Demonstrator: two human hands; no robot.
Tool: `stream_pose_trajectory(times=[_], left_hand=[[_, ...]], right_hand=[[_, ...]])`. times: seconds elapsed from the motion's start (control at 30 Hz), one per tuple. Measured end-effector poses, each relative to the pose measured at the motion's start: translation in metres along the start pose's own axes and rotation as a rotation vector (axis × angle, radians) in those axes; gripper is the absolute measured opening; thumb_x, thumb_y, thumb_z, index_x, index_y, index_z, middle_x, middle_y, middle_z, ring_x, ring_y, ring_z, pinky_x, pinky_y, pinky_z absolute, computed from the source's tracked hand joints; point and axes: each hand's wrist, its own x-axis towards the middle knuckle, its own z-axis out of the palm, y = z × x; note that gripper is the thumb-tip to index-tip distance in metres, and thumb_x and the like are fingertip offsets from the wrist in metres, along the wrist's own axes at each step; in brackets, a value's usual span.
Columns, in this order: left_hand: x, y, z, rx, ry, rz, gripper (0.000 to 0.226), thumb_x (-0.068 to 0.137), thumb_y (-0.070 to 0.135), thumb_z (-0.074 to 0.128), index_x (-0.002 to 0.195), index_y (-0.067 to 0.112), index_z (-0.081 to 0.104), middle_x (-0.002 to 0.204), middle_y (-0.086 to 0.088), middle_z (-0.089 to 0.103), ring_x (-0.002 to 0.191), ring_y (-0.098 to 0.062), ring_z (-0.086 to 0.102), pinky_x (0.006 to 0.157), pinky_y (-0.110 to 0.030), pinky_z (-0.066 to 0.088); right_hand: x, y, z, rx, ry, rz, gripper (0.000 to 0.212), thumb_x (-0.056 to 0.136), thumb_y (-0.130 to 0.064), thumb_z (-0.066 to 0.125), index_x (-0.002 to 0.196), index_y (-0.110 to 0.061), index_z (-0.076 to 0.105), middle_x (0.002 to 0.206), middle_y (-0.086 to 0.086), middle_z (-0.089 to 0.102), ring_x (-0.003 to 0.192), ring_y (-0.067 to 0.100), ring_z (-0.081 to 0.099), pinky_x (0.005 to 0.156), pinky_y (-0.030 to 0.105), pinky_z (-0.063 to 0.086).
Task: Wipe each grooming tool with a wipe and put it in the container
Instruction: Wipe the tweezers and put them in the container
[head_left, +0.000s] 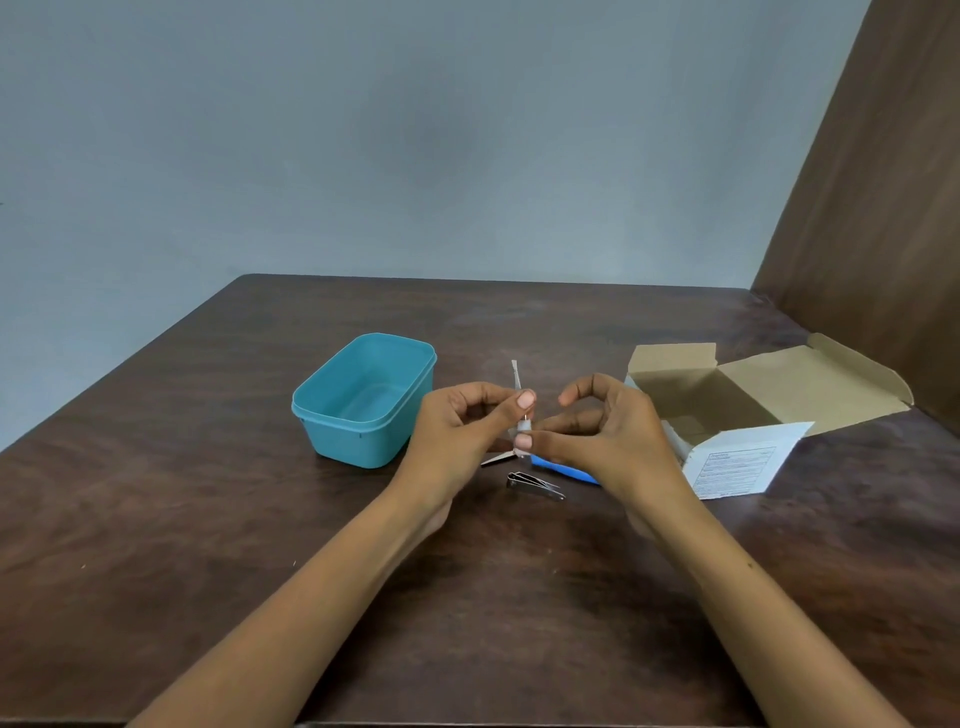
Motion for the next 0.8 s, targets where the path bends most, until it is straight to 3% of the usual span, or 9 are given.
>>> stream_pose_trajectory(times=[0.27,0.47,0.7,0.8], left_hand=[[0.0006,0.0019,-0.0007,-0.042,0.063,-0.036,0.023,0.083,0.025,0.068,0.087,0.003,0.073,0.078,-0.003,0.072,0.080,-0.014,0.068,0.077,-0.031,0.059],[0.0000,0.0020,0.0007,-0.043,0.072,-0.060,0.023,0.081,0.027,0.068,0.089,0.006,0.072,0.077,-0.003,0.073,0.077,-0.011,0.070,0.071,-0.022,0.057],[-0.0008,0.0050,0.0000,-0.084,0.099,-0.059,0.021,0.084,0.024,0.066,0.086,0.004,0.072,0.076,-0.004,0.073,0.073,-0.009,0.069,0.065,-0.022,0.058],[-0.0019,0.0056,0.0009,-0.095,0.092,-0.076,0.020,0.084,0.023,0.067,0.087,0.005,0.072,0.077,-0.003,0.073,0.072,-0.009,0.070,0.063,-0.019,0.056]], right_hand=[[-0.0051,0.0029,-0.0027,0.048,-0.031,0.049,0.044,0.060,-0.004,0.086,0.086,-0.009,0.051,0.065,0.005,0.073,0.056,0.009,0.067,0.056,0.020,0.054],[0.0005,-0.0029,0.0018,0.024,0.000,0.025,0.045,0.062,-0.013,0.086,0.088,-0.012,0.051,0.067,0.002,0.074,0.062,0.011,0.070,0.064,0.024,0.057],[-0.0080,0.0011,-0.0022,0.058,-0.012,0.065,0.045,0.061,-0.007,0.086,0.088,-0.008,0.051,0.063,0.004,0.072,0.052,0.008,0.065,0.051,0.017,0.050],[-0.0047,-0.0002,-0.0002,0.067,0.007,0.055,0.046,0.061,-0.007,0.087,0.088,-0.010,0.050,0.064,0.003,0.073,0.054,0.009,0.066,0.055,0.021,0.053]])
